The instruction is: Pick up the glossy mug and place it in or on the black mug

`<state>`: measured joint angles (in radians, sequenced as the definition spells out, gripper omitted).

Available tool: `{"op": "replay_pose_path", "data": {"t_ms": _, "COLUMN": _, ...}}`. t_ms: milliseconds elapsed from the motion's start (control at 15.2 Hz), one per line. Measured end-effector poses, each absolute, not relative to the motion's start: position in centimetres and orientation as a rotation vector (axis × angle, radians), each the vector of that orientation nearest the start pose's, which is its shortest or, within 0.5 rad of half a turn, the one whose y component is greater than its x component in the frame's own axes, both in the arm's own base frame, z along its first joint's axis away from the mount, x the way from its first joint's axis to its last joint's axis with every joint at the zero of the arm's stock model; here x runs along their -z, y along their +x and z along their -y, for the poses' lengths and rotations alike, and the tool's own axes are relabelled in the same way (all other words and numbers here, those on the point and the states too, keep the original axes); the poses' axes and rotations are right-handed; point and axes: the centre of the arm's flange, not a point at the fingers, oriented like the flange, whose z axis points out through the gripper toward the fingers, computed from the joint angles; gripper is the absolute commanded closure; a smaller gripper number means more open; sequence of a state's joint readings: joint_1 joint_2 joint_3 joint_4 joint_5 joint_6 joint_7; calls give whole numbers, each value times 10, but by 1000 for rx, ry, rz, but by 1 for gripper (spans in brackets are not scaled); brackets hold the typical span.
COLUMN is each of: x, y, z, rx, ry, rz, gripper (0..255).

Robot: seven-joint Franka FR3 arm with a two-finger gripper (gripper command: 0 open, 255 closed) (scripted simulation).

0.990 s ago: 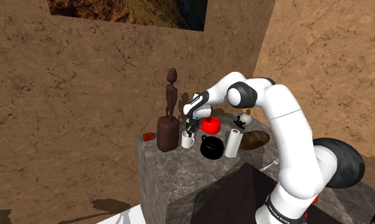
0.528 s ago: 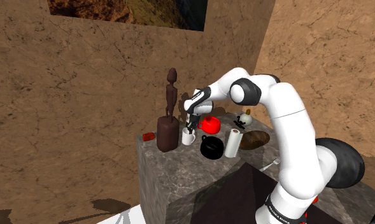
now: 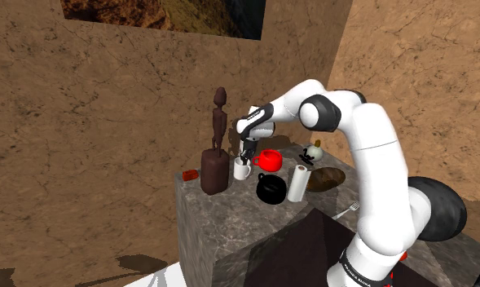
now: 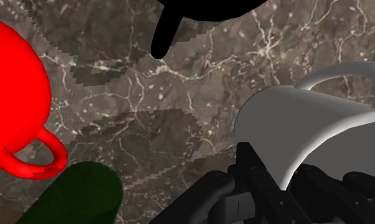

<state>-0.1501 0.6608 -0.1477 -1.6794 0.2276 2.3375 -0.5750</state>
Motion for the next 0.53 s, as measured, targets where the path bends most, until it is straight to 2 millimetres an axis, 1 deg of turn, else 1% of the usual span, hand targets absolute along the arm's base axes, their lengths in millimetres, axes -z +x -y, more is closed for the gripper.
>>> {"op": "replay_pose_path", "data": {"t_ms": 528, "x": -263, "y": 656, "z": 185, "rx": 60, "ry": -3069, "rz": 231, "gripper": 255}}
